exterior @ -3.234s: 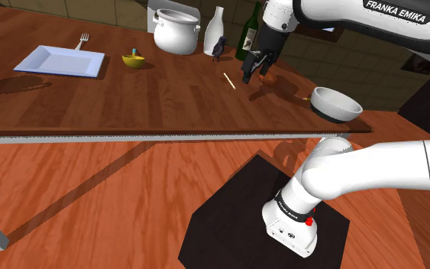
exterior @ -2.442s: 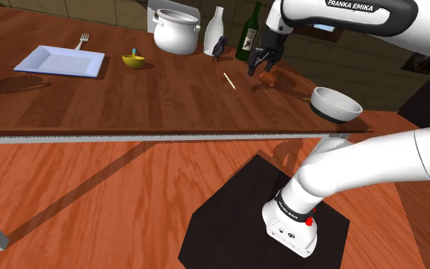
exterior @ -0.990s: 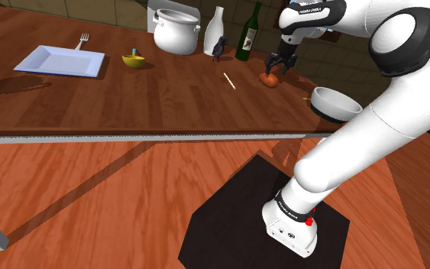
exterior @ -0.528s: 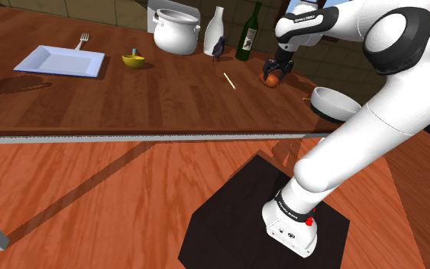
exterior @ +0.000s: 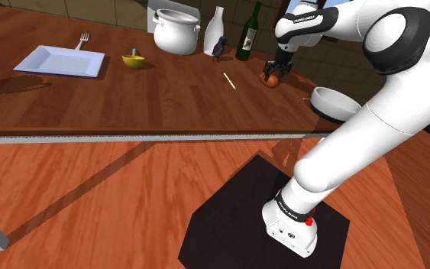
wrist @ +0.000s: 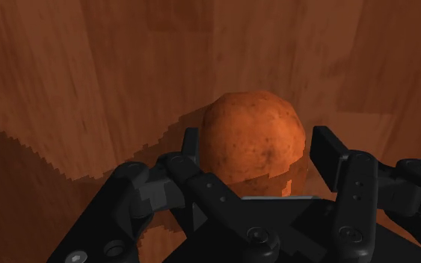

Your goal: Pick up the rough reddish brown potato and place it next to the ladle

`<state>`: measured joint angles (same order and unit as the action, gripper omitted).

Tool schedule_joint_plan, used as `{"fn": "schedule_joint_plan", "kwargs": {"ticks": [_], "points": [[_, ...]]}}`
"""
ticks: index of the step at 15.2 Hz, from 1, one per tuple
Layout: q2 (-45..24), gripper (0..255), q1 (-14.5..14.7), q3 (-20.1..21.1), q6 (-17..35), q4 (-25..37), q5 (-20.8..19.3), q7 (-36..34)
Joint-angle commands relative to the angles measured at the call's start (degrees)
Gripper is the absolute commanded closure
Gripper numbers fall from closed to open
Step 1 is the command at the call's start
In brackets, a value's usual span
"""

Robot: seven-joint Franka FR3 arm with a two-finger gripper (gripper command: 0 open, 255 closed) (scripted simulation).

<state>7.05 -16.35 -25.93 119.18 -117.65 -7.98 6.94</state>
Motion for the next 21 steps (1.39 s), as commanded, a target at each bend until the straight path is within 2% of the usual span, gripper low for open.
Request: {"fn": "schedule_joint_plan", "kwargs": {"ticks": [1, 8, 21], "points": [[0.0, 255, 0.0, 0.0, 0.0, 0.0, 0.0, 0.0], [0.0, 255, 0.0, 0.0, 0.0, 0.0, 0.0, 0.0], [1.0, 255, 0.3, 0.5, -9.9, 9.0, 0.1, 0.5]]}}
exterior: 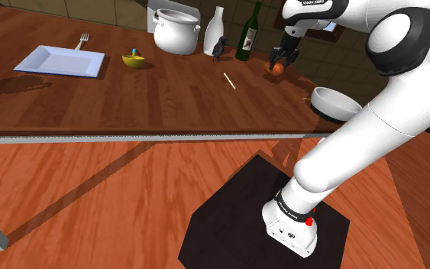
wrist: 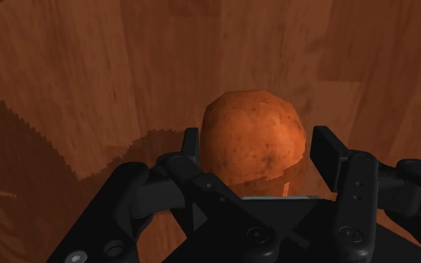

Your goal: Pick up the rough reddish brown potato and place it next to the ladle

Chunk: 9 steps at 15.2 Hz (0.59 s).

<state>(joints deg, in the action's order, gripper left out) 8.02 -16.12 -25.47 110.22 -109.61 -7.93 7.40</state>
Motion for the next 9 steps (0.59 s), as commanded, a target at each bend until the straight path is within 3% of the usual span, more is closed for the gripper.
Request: {"fn": "schedule_joint_plan", "kwargs": {"ticks": [1, 9], "points": [[0.0, 255, 0.1, 0.1, -1.8, 1.7, 0.1, 0.1], [-0.6, 255, 0.2, 0.2, -7.9, 8.6, 0.6, 0.8]]}}
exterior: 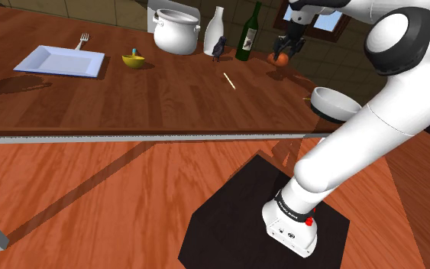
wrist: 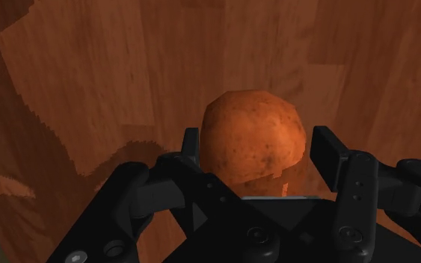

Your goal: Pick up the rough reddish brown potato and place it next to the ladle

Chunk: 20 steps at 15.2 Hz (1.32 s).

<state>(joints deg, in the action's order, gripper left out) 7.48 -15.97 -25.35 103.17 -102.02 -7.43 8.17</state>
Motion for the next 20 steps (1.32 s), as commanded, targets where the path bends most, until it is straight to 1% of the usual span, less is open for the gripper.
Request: {"fn": "schedule_joint_plan", "kwargs": {"ticks": [1, 5, 13, 20], "points": [[-0.3, 255, 0.1, 0.1, -1.7, 1.9, 0.1, 0.1], [-0.8, 255, 0.1, 0.0, -4.3, 5.0, 0.5, 0.5], [0.7, 255, 4.8, 6.9, -5.3, 3.3, -0.8, -11.1], [-1.2, 255, 8.8, 12.2, -6.7, 5.5, -0.7, -20.4]]}}
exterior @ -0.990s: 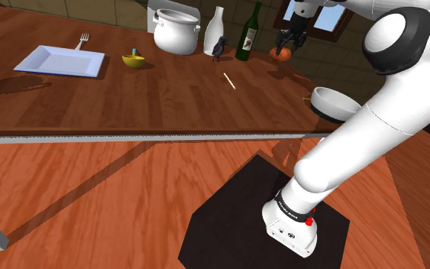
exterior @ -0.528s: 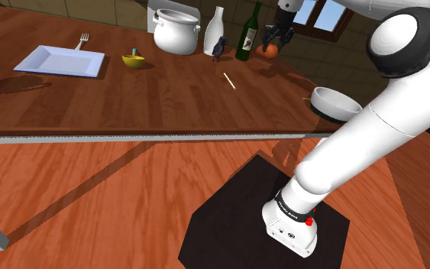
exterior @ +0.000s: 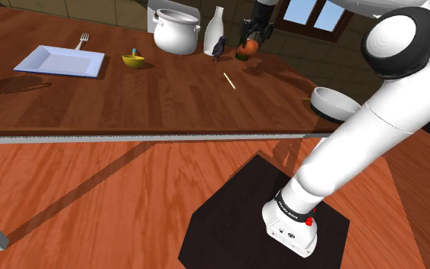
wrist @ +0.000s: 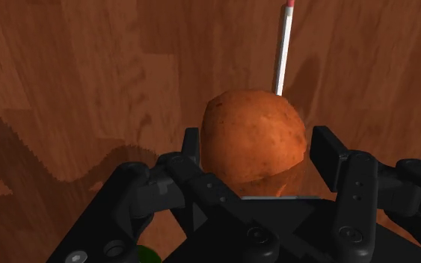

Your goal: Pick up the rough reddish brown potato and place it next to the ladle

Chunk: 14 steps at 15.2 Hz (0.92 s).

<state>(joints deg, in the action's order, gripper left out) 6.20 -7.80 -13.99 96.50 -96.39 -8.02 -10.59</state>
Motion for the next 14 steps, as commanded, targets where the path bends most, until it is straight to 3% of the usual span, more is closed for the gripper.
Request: {"fn": "schedule_joint_plan", "kwargs": {"ticks": [1, 14], "points": [[-0.5, 255, 1.2, 1.6, -0.3, 0.4, 0.0, -2.9], [-12.5, 255, 8.9, 9.4, -5.5, 15.5, 0.4, -17.9]]}}
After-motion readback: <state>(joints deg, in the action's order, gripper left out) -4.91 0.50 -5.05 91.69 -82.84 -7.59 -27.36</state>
